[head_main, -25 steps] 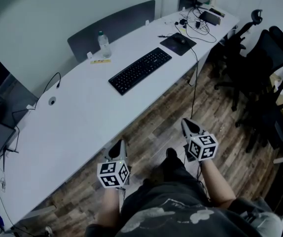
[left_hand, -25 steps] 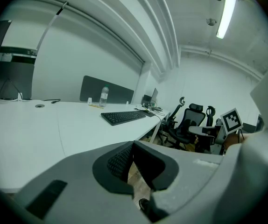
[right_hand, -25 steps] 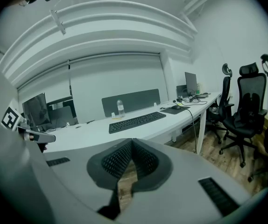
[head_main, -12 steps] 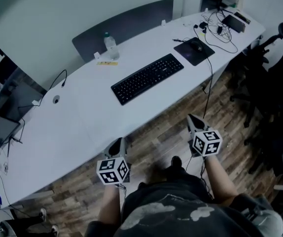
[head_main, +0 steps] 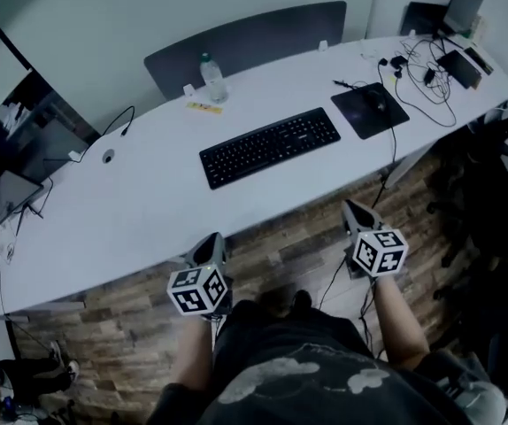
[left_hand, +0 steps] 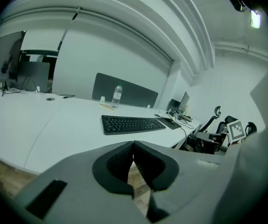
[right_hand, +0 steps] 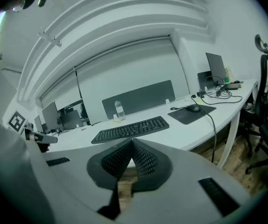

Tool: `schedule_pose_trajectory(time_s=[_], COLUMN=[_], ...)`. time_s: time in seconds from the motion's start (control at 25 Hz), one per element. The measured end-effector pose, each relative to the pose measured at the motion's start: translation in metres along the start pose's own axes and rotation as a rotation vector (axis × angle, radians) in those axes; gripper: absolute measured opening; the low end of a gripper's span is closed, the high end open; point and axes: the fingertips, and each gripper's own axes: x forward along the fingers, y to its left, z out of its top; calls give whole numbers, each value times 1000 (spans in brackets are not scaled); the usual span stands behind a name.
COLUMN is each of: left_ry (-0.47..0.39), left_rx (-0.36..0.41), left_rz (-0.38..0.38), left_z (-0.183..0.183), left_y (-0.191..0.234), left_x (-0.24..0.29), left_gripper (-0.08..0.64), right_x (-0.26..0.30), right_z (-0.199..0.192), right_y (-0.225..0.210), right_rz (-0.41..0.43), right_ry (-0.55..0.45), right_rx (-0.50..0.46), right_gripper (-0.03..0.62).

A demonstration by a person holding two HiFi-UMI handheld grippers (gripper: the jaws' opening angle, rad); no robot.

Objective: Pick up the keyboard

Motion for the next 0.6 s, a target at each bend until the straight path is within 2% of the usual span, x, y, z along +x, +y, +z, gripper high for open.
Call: schedule_pose_trajectory(time_s=[0.16, 0.32, 0.44, 0.6], left_ry=[-10, 1, 16, 63], left_rx=[-36, -36, -38, -96], left_rz=[16, 1, -40, -84], left_z=[4, 8, 11, 16], left_y=[-2, 0, 4, 16], left_x=[1, 14, 32, 62], left_gripper=[10, 142, 202, 261], right_x=[9, 27, 43, 64], right_z=[0, -1, 3, 12], right_y=[-10, -18, -22, -29], right_rz=[28, 32, 30, 18], right_ry=[19, 40, 52, 75], right_rx=[22, 37, 38, 40], right_gripper=[2, 2, 2, 2])
